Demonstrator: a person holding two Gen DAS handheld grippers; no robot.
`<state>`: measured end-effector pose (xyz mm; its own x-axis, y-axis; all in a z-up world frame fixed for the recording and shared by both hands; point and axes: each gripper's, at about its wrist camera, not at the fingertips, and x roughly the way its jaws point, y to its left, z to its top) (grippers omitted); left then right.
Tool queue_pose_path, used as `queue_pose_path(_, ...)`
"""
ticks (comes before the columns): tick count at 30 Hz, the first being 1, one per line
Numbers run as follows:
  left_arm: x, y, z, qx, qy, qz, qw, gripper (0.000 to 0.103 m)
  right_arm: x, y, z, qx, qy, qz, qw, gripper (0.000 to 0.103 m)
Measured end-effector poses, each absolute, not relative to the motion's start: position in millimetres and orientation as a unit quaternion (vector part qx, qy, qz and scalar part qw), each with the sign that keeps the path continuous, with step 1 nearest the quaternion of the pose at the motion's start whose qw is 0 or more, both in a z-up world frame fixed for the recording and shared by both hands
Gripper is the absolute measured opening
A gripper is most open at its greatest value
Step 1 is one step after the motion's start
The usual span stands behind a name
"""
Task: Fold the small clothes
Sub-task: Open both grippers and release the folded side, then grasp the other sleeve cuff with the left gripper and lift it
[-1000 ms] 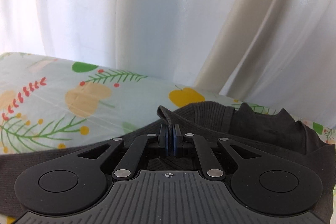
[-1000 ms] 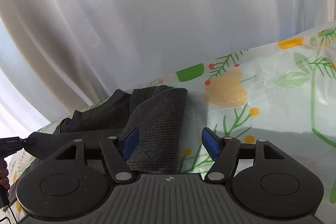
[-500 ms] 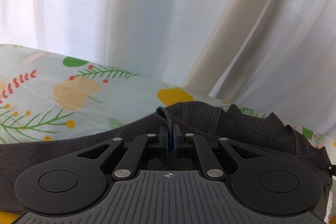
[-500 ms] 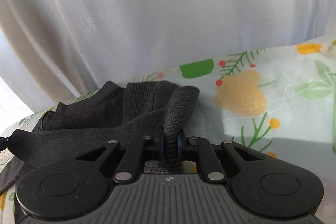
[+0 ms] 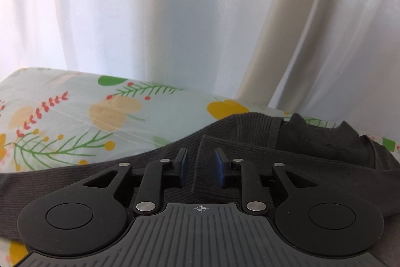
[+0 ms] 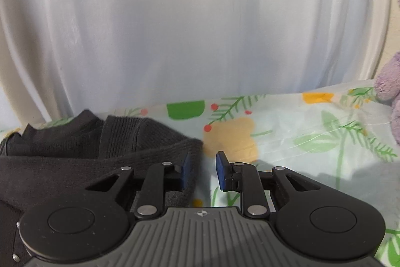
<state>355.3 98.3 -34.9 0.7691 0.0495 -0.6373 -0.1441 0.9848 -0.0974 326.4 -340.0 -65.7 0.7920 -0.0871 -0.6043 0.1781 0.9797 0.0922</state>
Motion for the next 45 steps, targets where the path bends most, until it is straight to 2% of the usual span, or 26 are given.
queue_pose_path(5,361.3,58.1,-47.7,-0.073,0.363,-0.001,0.929,0.045,325.2,-291.9,-62.7,0.036,0.325,0.044,0.944,0.024)
queue_pose_path(9,364.3,41.6,-67.0,-0.06,0.373,0.008,0.926,0.045,328.9,-253.9,-87.6,-0.046,0.348,0.069,0.934,0.02)
queue_pose_path(12,365.6,40.4,-67.9,-0.064,0.375,0.013,0.925,0.046,324.4,-257.5,-92.6,-0.08,0.329,0.06,0.939,0.02)
queue_pose_path(19,362.6,42.1,-68.5,-0.057,0.375,0.009,0.925,0.046,324.6,-276.8,-95.7,-0.087,0.327,0.046,0.94,0.023)
queue_pose_path(28,350.1,59.7,-62.9,-0.085,0.377,0.007,0.922,0.046,327.5,-278.1,-96.9,-0.085,0.338,0.033,0.937,0.039)
queue_pose_path(29,347.2,64.3,-62.4,-0.097,0.379,0.005,0.92,0.046,328.0,-279.1,-96.8,-0.082,0.339,0.03,0.937,0.045)
queue_pose_path(30,343.6,69.9,-61.8,-0.113,0.382,0.004,0.917,0.049,328.9,-280.5,-97.0,-0.08,0.341,0.028,0.936,0.05)
queue_pose_path(31,339.3,76.0,-61.3,-0.127,0.389,0.015,0.912,0.056,330.0,-282.2,-96.4,-0.077,0.343,0.028,0.936,0.052)
queue_pose_path(32,333.7,83.4,-61.0,-0.138,0.394,0.033,0.908,0.068,330.1,-284.1,-95.1,-0.07,0.347,0.028,0.935,0.054)
queue_pose_path(33,325.8,92.5,-60.3,-0.155,0.39,0.037,0.907,0.065,329.9,-286.0,-93.3,-0.063,0.352,0.029,0.934,0.055)
queue_pose_path(35,303.2,113.4,-54.9,-0.19,0.376,0.043,0.906,0.066,324.6,-287.6,-88.7,-0.048,0.356,0.026,0.933,0.055)
queue_pose_path(38,258.8,153.7,-45.7,-0.237,0.34,0.091,0.905,0.075,294.8,-284.2,-73.9,-0.018,0.338,0.051,0.94,0.064)
queue_pose_path(42,200.8,226.2,-51.0,-0.335,0.294,0.19,0.875,0.075,239.8,-282.0,-58.4,0.081,0.321,0.108,0.937,0.069)
queue_pose_path(45,169.0,280.6,-61.3,-0.413,0.26,0.256,0.834,0.068,211.9,-277.5,-55.4,0.156,0.328,0.132,0.922,0.069)
